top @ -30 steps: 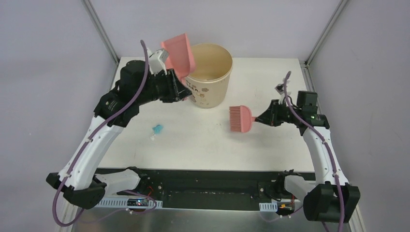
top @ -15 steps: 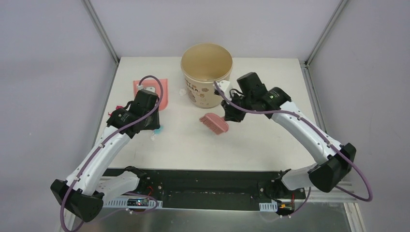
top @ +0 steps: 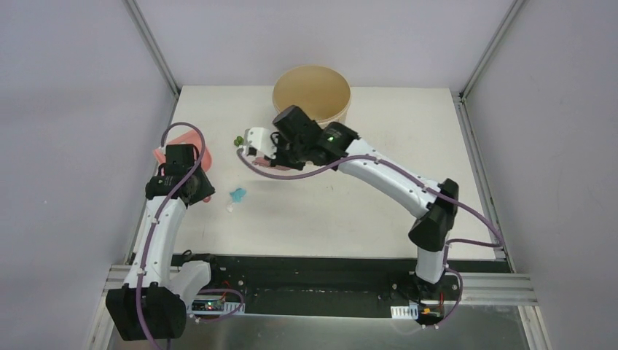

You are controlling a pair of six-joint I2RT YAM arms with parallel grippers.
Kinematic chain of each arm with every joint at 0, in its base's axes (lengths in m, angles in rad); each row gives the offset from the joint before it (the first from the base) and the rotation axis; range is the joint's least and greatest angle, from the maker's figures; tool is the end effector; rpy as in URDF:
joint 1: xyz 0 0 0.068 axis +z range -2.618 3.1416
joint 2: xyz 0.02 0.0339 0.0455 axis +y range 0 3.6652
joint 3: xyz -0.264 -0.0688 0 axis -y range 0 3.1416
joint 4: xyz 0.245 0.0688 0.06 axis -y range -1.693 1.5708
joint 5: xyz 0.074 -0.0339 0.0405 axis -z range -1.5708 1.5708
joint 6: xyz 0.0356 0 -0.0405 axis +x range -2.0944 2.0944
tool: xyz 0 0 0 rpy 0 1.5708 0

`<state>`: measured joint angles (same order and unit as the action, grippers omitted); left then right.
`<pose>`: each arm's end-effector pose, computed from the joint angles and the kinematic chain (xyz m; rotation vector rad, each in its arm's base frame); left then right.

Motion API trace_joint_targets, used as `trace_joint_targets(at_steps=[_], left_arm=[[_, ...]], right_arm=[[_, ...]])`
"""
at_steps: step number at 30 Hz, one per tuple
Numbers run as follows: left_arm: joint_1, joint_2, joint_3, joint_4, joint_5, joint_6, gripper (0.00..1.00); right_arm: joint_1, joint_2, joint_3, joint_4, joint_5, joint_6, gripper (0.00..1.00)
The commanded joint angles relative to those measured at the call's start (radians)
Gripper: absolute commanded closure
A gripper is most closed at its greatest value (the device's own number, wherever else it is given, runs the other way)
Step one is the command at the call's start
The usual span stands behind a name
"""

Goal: Sweep away the paper scraps from the table

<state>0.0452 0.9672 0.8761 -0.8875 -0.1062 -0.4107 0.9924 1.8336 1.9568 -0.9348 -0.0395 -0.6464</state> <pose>0.1803 0.0119 0.2775 -0.6143 2.4657 -0.0081 0.2174 0.3355 0.3786 -1.7607 1.6191 0.2108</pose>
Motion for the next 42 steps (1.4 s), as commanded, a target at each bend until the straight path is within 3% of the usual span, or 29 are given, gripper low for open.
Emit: trace_joint_targets(at_steps=[1,4,6,12,16,22,26,37,42], left_arm=[[0.045,-0.059,-0.008,0.070,-0.004,-0.037,1.00],[0.047,-0.086,-0.011,0.058,-0.060,-0.052,1.00],[0.047,-0.086,-0.013,0.053,-0.073,-0.058,1.00],[0.047,-0.086,-0.009,0.048,-0.077,-0.065,1.00],[0.047,-0.098,-0.008,0.042,-0.087,-0.071,1.00],[0.047,-0.102,-0.008,0.042,-0.080,-0.071,1.00],[0.047,-0.103,-0.009,0.043,-0.076,-0.068,1.00],[0.047,-0.103,-0.006,0.047,-0.071,-0.053,1.00],[0.047,-0.093,-0.003,0.050,-0.067,-0.048,1.00]], right_arm=[[0.078,0.092,0.086,0.169,0.218,-0.108,1.00],[0.096,0.174,0.078,0.362,0.365,-0.204,1.00],[0.091,0.252,0.116,0.466,0.381,-0.204,1.00],[0.079,0.533,0.421,0.509,0.549,-0.367,1.00],[0.073,0.624,0.443,0.620,0.594,-0.465,1.00],[0.051,0.681,0.430,0.650,0.605,-0.476,1.00],[0.057,0.666,0.411,0.536,0.593,-0.408,1.00],[0.131,0.485,0.361,0.094,0.488,0.015,1.00],[0.165,0.371,0.382,-0.036,0.424,0.129,1.00]])
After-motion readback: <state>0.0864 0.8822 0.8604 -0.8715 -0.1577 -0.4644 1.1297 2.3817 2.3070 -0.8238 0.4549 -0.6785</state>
